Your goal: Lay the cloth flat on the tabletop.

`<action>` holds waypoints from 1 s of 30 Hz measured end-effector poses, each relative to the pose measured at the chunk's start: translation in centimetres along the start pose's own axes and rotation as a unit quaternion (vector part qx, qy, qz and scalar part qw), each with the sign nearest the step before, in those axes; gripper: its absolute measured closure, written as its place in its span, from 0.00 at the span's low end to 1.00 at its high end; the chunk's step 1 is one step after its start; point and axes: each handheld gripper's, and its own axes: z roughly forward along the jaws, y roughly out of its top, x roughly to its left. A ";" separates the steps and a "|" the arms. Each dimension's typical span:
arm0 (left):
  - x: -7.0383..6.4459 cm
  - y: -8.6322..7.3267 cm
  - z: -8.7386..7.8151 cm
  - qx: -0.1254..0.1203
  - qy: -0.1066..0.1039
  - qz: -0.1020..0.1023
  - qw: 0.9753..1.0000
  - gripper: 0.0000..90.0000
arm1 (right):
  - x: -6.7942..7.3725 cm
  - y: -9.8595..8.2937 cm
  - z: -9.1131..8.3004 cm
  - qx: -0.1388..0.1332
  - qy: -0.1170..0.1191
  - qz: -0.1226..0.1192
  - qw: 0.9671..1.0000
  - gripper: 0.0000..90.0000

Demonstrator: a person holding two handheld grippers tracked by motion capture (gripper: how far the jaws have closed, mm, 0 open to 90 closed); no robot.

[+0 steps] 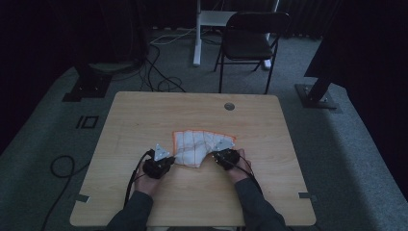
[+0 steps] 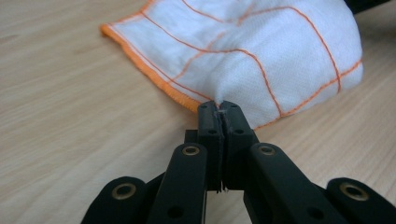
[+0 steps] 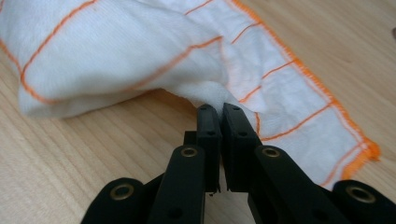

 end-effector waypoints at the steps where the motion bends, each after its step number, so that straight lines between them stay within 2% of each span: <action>1: 0.3 0.1 -0.1 -0.003 0.003 -0.003 1.000 0.99 | -0.2 0.1 -0.3 -0.002 0.000 0.002 1.000 0.97; 3: 0.9 0.1 -0.4 -0.004 0.013 -0.009 1.000 0.99 | -0.8 0.1 -0.9 -0.005 0.001 0.007 1.000 0.97; 6: 1.9 0.1 -0.8 -0.008 0.023 -0.029 0.999 0.99 | -1.9 0.0 -1.8 -0.010 -0.005 0.013 1.000 0.98; 8: 2.6 0.0 -1.0 -0.009 0.019 -0.040 0.999 0.99 | -2.7 -0.1 -2.4 -0.017 0.004 0.025 1.000 0.98; 13: 2.7 0.2 -0.9 -0.005 0.035 -0.043 0.998 0.99 | -3.2 0.4 -3.0 -0.021 0.013 0.022 0.999 0.97; 18: 2.8 0.6 -1.3 -0.023 0.038 -0.045 0.998 0.98 | -3.2 0.9 -3.1 -0.026 0.009 0.027 0.999 0.96; 22: 3.0 1.3 -0.8 -0.024 0.048 -0.046 0.998 0.98 | -3.5 1.0 -2.4 -0.017 0.003 0.038 0.999 0.91; 26: 3.4 1.6 0.4 -0.019 0.059 -0.057 0.996 0.98 | -4.2 1.2 -1.2 -0.013 0.001 0.060 0.998 0.88; 30: 3.8 2.2 1.5 -0.008 0.074 -0.057 0.996 0.98 | -4.9 1.4 -0.1 -0.006 -0.002 0.076 0.997 0.86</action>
